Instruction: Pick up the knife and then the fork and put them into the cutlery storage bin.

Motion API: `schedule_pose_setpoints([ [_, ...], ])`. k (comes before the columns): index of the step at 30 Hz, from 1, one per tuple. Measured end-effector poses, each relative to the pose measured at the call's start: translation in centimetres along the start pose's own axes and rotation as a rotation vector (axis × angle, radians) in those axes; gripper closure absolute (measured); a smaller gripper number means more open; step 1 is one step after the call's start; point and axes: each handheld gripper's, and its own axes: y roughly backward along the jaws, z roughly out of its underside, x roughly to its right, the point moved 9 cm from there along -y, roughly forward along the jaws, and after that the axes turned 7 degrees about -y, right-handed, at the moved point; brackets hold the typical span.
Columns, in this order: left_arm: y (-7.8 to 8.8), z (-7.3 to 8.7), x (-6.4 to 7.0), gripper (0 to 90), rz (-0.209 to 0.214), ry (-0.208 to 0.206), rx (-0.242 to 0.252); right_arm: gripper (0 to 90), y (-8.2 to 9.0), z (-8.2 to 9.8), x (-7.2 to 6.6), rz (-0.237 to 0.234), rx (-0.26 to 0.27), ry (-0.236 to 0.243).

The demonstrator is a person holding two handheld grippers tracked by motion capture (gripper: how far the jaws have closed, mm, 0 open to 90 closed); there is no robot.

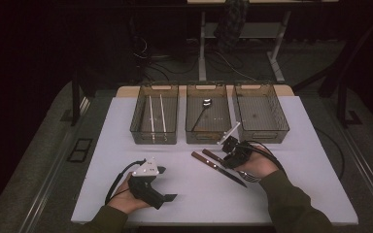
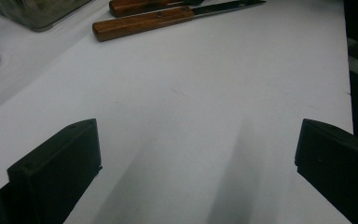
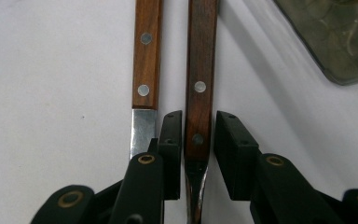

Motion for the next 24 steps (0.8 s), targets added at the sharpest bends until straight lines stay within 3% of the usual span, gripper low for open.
schedule_pose_setpoints([
  [7, 0.02, 0.03, 0.04, 0.0, 0.003, -0.001, -0.001, 72.9, -0.19, -0.65, -0.11, 0.015, -0.156, 0.014],
  [12, 0.03, 0.00, 0.09, 0.0, 0.004, -0.003, -0.001, 75.9, -0.35, -0.97, -0.06, 0.034, -0.235, 0.039],
  [17, 0.06, -0.01, 0.12, 0.0, 0.005, -0.005, 0.000, 76.3, -0.36, -1.05, -0.12, 0.046, -0.249, 0.065],
  [24, -0.04, 0.02, 0.07, 0.0, 0.005, 0.000, -0.001, 76.5, 0.49, -0.82, 0.12, 0.023, -0.171, 0.048],
])
